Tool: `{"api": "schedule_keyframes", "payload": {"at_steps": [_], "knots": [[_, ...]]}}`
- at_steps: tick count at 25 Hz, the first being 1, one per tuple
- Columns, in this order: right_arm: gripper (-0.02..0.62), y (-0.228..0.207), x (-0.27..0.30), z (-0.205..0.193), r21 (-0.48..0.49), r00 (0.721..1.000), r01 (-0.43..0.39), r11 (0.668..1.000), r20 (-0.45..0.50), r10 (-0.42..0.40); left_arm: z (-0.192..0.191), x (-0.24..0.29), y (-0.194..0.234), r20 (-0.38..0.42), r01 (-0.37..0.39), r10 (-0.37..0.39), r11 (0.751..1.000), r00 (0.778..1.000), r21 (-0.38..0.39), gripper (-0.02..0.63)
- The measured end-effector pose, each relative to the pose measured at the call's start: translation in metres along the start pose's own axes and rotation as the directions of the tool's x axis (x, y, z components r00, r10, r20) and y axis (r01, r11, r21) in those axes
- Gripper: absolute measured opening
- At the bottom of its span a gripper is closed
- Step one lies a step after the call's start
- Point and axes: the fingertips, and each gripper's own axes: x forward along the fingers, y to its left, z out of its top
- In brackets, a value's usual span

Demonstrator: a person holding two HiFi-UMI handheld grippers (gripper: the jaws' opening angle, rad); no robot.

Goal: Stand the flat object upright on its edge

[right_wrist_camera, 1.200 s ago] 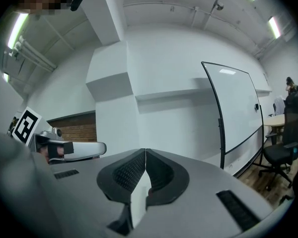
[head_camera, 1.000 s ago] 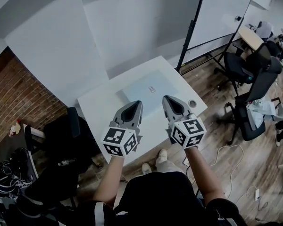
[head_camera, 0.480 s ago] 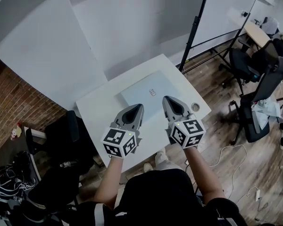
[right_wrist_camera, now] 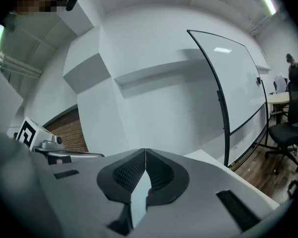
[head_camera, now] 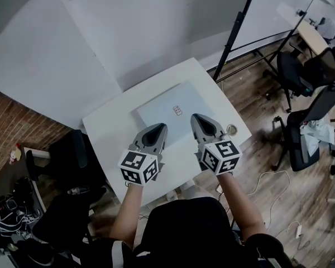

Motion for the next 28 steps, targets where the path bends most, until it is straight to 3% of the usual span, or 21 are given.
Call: {"api": "schedule_keyframes", "payload": {"at_steps": [9, 14, 17, 28], "knots": [[0.038, -0.040, 0.026, -0.035, 0.046, 0.996, -0.006, 0.999, -0.092, 0.011, -0.051, 0.040, 0.029, -0.135, -0.037, 0.037, 0.999, 0.990, -0.002, 0.018], [0.039, -0.054, 0.035, -0.058, 0.073, 0.990, -0.005, 0.997, -0.142, 0.015, -0.083, 0.060, 0.045, -0.217, -0.048, 0.040, 0.998, 0.975, -0.030, 0.143], [0.039, -0.060, 0.041, -0.072, 0.086, 0.984, -0.011, 0.996, -0.174, 0.026, -0.100, 0.073, 0.054, -0.274, -0.036, 0.035, 0.999, 0.961, 0.002, 0.201], [0.038, -0.081, 0.060, -0.113, 0.089, 0.960, -0.017, 0.996, -0.277, 0.042, -0.150, 0.103, 0.092, -0.432, 0.018, 0.019, 0.997, 0.902, 0.080, 0.310]]}}
